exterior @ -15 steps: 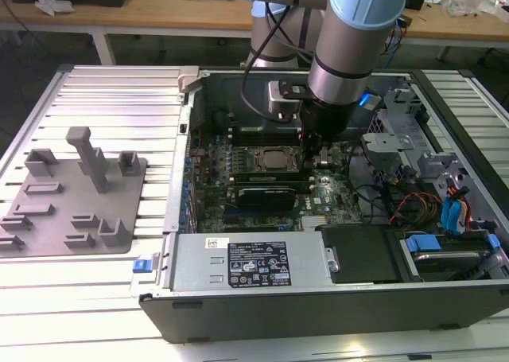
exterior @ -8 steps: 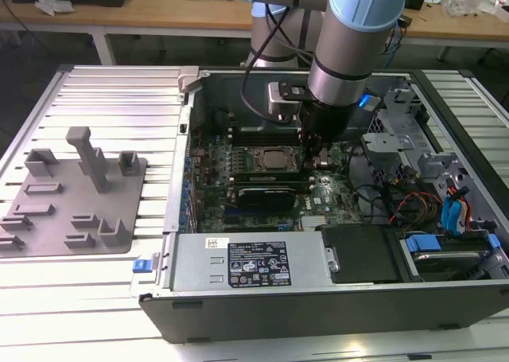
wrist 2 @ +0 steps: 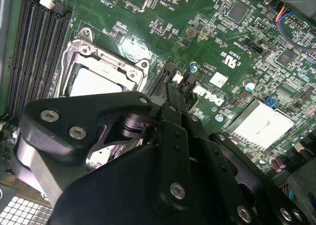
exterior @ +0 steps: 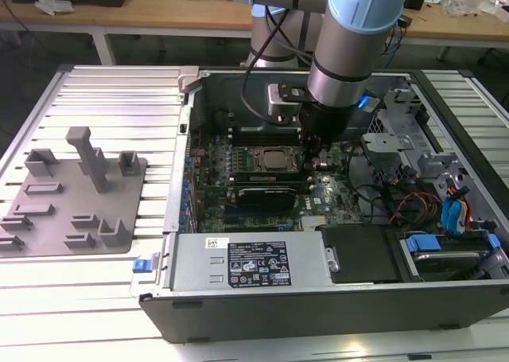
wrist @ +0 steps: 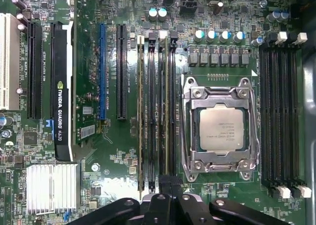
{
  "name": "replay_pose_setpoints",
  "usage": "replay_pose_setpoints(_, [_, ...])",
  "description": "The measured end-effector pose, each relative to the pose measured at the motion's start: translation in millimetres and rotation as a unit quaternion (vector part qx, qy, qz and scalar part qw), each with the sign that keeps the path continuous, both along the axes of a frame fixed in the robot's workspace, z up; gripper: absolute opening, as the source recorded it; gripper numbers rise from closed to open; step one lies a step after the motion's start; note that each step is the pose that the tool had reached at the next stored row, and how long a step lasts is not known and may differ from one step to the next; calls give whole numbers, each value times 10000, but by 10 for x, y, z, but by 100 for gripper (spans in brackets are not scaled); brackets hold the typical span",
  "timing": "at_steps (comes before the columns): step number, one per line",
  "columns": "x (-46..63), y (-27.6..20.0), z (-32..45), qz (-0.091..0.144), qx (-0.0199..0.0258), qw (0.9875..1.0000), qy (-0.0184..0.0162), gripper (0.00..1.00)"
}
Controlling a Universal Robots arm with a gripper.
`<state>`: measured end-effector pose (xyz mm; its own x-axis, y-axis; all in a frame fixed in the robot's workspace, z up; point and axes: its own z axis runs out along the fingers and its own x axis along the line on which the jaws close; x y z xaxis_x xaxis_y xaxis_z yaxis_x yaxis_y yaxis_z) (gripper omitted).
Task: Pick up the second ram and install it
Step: 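Press down the second ram until it locks into place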
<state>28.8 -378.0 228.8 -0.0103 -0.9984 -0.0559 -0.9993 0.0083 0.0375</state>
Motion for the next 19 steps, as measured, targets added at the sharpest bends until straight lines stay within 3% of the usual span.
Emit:
replay_pose_setpoints(1, [0,0,121,-1,0,10000,0,8])
replay_pose_setpoints(3, [0,0,214,0,-1,10000,0,8])
replay_pose_setpoints(6, [-11,0,216,0,-2,10000,0,8])
replay_pose_setpoints(9, [-279,-1,216,0,-1,10000,-11,8])
replay_pose_setpoints(11, [-479,1,214,0,0,10000,-42,8])
replay_pose_setpoints(13, [-544,0,214,0,-1,10000,-49,8])
replay_pose_setpoints(15, [-683,0,214,0,-2,10000,-58,8])
replay_pose_setpoints(19, [-791,0,213,0,-2,10000,-59,8])
